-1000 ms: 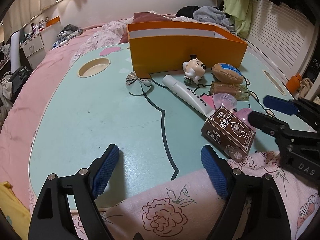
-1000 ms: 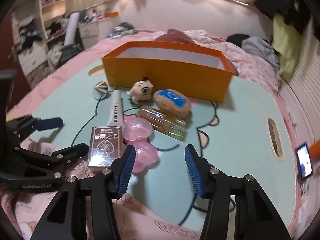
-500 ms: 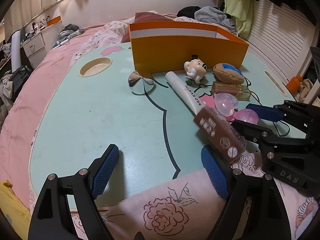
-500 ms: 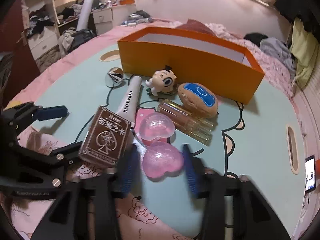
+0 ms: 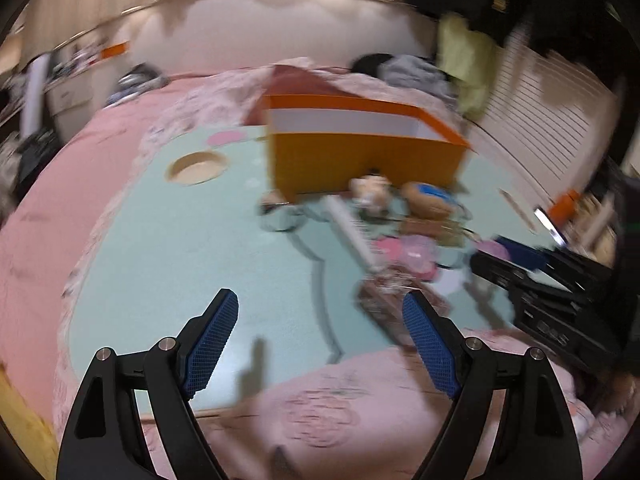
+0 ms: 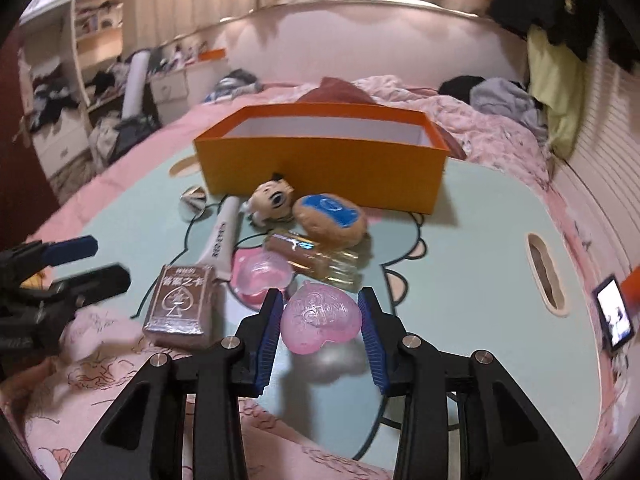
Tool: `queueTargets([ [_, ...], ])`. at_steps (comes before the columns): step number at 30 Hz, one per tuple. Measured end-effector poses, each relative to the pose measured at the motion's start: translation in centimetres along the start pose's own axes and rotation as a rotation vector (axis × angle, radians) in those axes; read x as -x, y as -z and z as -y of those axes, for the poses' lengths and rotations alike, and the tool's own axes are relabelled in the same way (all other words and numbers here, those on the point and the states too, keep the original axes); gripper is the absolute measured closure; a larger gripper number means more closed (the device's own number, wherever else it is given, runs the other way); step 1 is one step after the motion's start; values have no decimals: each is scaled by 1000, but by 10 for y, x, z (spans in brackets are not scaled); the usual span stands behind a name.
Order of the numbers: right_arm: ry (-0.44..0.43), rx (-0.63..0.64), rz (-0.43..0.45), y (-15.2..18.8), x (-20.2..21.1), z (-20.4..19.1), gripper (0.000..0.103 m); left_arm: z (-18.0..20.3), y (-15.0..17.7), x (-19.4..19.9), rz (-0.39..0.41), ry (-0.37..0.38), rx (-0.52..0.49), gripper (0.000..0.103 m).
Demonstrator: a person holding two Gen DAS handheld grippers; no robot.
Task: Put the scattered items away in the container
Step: 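Grasp the brown card box with the left gripper and lift it, then carry the card box into the orange box with left while right carries the pink heart in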
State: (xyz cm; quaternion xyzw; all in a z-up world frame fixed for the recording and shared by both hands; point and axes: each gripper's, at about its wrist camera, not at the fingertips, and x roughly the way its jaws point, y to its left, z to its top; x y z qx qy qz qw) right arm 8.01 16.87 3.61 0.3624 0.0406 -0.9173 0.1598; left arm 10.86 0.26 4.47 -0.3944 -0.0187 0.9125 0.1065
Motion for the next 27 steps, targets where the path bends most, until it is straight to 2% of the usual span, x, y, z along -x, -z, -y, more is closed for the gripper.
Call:
queueTargets([
  [3,-6,-27,-1,1,1,5,66,24,-3,-12,-57,26,-105,19],
  [6,-12,-36,3,2,3,8,66,35,-7,-25,-93,37,-143,19],
  [9,-19,-40,3,2,3,9,66,32,-12,-36,-119,76,-129,23],
  [10,-22,-41,1,2,3,9,66,31,-13,-41,-136,93,-120,32],
  [11,-24,-42,-1,3,3,9,66,28,-14,-47,-158,119,-103,34],
  [14,-28,-45,-4,3,3,10,66,23,-15,-50,-164,158,-66,35],
  [18,-31,-47,-2,4,3,10,66,27,-10,-43,-130,122,-80,35],
  [21,-27,-44,3,4,4,10,66,28,-8,-26,-58,74,-90,35],
  [24,-19,-33,11,3,5,7,66,22,-7,-2,39,19,-58,35],
  [27,-8,-7,15,4,7,2,66,16,-7,12,92,15,-28,35],
])
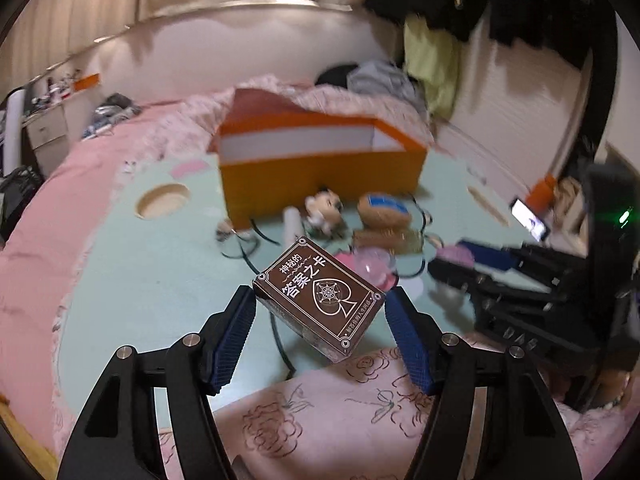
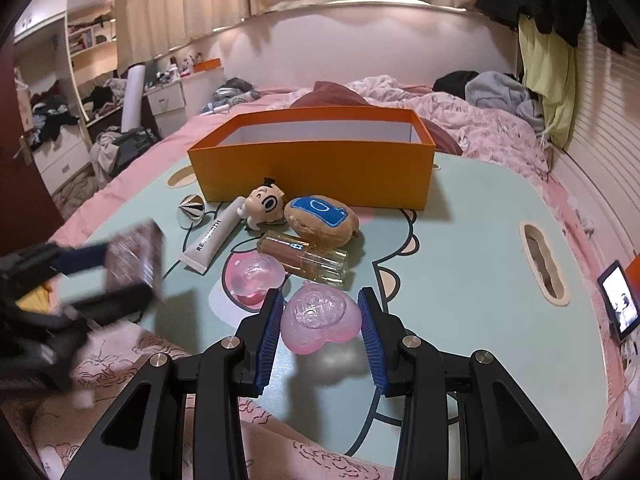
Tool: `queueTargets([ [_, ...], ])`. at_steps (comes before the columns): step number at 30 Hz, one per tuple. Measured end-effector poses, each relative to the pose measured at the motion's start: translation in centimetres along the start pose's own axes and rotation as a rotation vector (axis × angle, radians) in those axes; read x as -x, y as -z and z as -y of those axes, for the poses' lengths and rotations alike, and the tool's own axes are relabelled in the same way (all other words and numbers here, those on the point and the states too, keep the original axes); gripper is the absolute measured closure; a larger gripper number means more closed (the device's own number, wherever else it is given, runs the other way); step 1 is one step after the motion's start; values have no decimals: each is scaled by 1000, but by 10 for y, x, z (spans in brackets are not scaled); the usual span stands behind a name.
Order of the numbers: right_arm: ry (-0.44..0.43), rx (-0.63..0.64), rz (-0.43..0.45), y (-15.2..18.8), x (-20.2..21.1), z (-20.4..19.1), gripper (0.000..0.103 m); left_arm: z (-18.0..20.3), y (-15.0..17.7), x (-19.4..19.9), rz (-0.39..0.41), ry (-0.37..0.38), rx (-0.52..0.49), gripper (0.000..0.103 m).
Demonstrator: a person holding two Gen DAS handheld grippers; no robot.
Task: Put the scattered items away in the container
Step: 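Carry the card box into the orange box with left while right carries the pink heart in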
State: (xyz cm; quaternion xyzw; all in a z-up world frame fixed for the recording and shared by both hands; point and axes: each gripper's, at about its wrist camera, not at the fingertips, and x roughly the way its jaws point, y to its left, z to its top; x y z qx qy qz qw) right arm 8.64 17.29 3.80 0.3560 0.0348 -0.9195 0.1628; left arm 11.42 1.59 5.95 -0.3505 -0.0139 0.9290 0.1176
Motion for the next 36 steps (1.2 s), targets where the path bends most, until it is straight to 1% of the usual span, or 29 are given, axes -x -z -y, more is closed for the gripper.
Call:
queueTargets([
  [2,10,19,-4,1,-1,-4,66,1,1,0,3,3,-6,35],
  [7,20,30,-10,2,-2,-6,66,6,5,-10,-35,7,-32,35],
  [20,27,38,-10,2,-4,-8,66,7,7,-7,-30,3,-37,35],
  [24,38,39,-1,-2,-2,-7,66,4,2,-9,-44,2,-34,35],
  [27,37,51,5,-12,-1,-8,66,1,-12,-6,-26,8,-35,35],
  [30,12,17,23,-32,0,-4,66,-12,-37,-5,8,38,17,35],
  [32,-10,-13,36,-47,0,2,66,-22,-57,-10,14,49,44,35],
  [36,16,-5,65,-84,-10,6,66,-39,-98,-32,21,37,87,35],
])
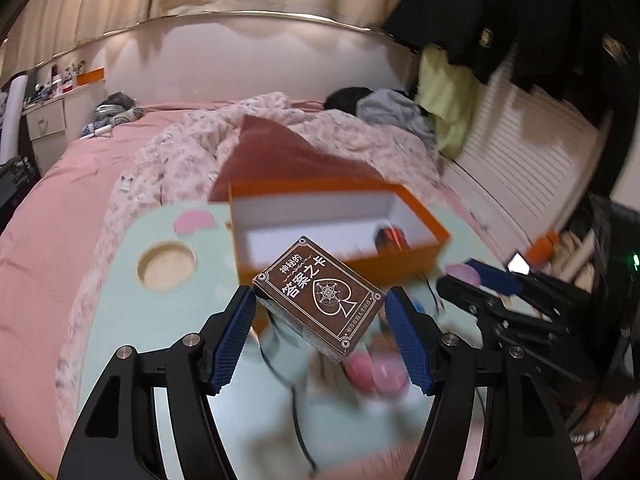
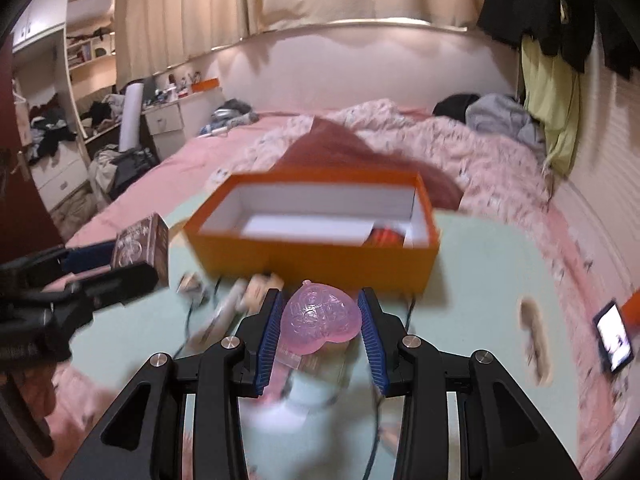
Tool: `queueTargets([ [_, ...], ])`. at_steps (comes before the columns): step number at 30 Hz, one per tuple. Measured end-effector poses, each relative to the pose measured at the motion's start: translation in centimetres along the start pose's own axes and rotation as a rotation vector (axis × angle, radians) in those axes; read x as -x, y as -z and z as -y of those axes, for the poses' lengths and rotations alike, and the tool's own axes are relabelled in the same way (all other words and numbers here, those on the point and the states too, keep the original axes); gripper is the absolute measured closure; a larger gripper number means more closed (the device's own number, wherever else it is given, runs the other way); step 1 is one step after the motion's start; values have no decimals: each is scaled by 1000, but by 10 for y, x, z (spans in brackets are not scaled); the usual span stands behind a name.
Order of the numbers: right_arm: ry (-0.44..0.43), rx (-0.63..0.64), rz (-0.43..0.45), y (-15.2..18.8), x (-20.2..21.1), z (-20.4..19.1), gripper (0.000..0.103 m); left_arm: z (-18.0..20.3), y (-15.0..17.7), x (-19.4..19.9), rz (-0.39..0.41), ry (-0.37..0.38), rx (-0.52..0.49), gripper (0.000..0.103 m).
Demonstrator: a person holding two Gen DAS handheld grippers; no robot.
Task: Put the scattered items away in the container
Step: 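Carry the card box into the orange box with left while right carries the pink heart in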
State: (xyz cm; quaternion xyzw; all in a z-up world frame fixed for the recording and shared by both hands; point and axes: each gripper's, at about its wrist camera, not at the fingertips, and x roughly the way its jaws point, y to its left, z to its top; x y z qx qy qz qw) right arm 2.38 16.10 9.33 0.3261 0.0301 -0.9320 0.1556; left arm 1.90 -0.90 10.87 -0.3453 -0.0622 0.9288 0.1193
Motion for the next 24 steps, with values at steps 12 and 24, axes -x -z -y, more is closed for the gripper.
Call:
queueTargets([
  [12,107,-7,-134,-59,-101,31,66,-6,-53,-104,-109,-55,26,35],
  [24,126,-30,-157,-49,-116,42,62,-7,-46,-120,-130,-14,51,34],
])
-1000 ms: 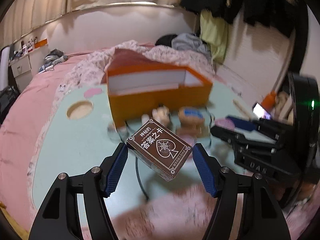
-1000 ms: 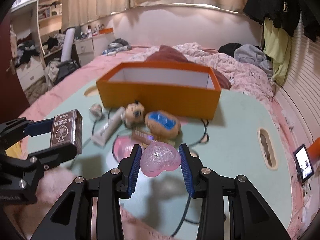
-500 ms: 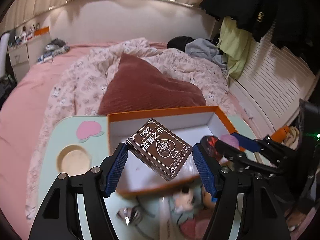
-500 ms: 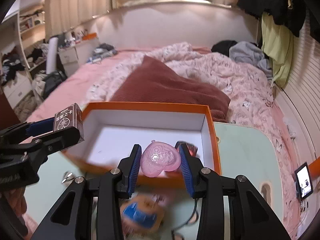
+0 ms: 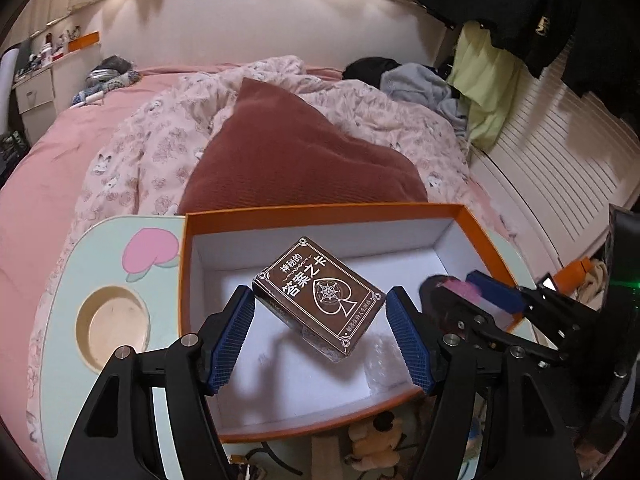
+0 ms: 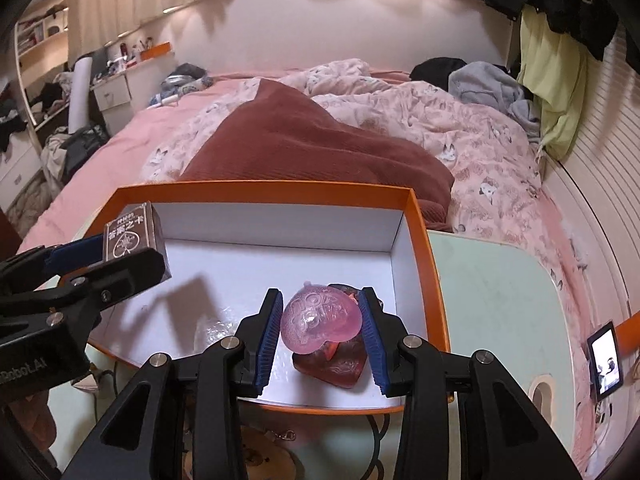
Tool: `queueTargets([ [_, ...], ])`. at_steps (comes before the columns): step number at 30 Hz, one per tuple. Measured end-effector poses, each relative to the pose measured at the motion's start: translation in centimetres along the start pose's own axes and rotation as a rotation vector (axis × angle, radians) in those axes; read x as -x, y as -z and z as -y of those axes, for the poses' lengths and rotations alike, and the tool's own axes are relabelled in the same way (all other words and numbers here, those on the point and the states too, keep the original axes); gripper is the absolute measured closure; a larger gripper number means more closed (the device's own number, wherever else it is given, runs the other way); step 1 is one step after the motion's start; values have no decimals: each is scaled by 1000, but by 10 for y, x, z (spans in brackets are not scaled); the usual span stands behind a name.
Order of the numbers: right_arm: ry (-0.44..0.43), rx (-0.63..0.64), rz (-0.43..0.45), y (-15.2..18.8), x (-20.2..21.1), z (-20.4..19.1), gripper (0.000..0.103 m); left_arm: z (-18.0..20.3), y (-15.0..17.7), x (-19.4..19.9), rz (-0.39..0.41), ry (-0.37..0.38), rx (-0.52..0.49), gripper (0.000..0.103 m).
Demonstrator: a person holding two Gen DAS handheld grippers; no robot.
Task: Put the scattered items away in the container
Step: 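Carry the card box into the orange box with left while right carries the pink heart in, then return both grippers to the table and grasp the silver cone with the left gripper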
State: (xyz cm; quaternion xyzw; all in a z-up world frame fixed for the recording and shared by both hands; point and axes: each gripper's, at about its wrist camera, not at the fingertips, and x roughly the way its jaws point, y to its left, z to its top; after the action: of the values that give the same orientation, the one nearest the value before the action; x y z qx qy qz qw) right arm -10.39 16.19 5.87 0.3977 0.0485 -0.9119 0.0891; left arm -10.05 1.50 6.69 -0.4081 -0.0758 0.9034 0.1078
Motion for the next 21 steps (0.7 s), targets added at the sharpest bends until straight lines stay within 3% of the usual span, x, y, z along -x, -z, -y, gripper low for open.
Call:
queueTargets([
  [5,32,-29,78,8,23,-3,46,2,6,24,46,-12,-9,32],
  [7,35,-31,98,12,36,-6,33,2,9,37,51,-9,-8,20],
  [9,33,-35,100,19,53,-8,25,4,15,52,61,-14,-24,20],
  [16,-44,-62,17,71,98,-12,24,14,55,108,64,45,-89,20],
  [21,-58,-74,-29,113,110,-14,24,17,108,116,-2,13,-142,20],
])
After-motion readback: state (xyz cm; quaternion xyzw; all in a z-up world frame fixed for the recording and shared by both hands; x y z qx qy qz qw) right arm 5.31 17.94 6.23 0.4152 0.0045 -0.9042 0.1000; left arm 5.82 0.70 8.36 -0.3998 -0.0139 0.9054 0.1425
